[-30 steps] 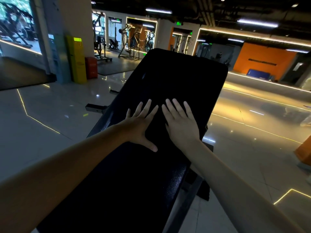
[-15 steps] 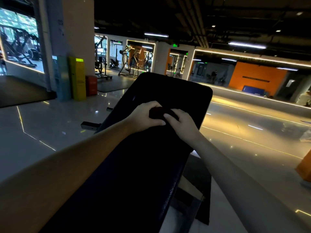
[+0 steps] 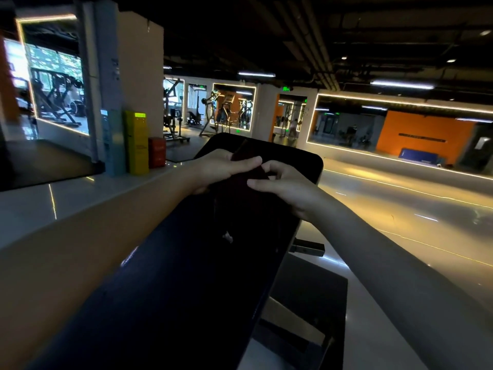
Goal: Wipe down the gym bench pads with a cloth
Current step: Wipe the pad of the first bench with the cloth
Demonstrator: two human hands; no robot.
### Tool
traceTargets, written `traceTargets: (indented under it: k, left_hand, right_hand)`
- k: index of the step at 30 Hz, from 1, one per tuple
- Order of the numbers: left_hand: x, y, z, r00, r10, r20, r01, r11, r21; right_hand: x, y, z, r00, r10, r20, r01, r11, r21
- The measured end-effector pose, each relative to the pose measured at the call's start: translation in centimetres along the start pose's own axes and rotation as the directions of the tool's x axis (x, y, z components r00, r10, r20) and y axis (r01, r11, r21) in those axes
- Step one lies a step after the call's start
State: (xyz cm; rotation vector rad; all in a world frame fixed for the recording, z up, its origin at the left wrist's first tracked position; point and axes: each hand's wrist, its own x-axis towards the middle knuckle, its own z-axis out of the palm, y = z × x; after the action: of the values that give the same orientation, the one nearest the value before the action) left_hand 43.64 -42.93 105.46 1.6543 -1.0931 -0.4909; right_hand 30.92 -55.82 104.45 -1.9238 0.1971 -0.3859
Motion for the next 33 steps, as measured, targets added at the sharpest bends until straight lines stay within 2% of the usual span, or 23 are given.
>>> traceTargets:
  k: [5,8,13,20,25,29,31,33]
  left_hand:
    - [1.2,0.5,-0.4,1.000,-0.025,-0.006,0.025,1.000,0.000]
    - [1.8,0.9,-0.4,0.998,-0.048,-0.047,0.047,0.999,-0.016]
    - [2.6,1.1,-0.9,0.984,-0.053,-0.167,0.050,0.999,-0.021]
    - [3.3,-0.7,-1.5,0.961,-0.088,-0.262,0.050,0.988,-0.148]
    - [3.7,-1.2,-2.0,0.972,-0.156,-0.175,0.102,0.953,-0.287]
    - [5.3,-1.5,-2.9,0.970,-0.177,-0.168,0.116,0.941,-0.319]
    - [6.1,-2.2,-3.1,0.961,-0.177,-0.210,0.102,0.940,-0.324]
    - [6.7,-3.4,-3.2,0.936,-0.169,-0.308,0.095,0.966,-0.242]
  right_hand:
    - [1.8,-0.2,-2.0,0.999,-0.042,0.008,0.042,0.999,0.011]
    - [2.8,-0.4,-3.0,0.999,-0.042,0.021,0.040,0.995,0.091]
    - [4.8,-1.2,-4.6,0.999,-0.017,-0.042,0.027,0.969,0.244]
    - [8.2,-1.5,-5.5,0.992,-0.108,-0.069,0.107,0.994,-0.023]
    - [10.2,-3.1,-6.1,0.983,-0.173,-0.060,0.158,0.968,-0.194]
    - [12.8,-4.4,-5.8,0.974,-0.215,-0.067,0.178,0.918,-0.355]
    - [14.7,-4.1,-5.4,0.969,-0.232,-0.088,0.165,0.867,-0.469]
    - [16.9,-3.2,-4.6,0.967,-0.237,-0.092,0.140,0.796,-0.589]
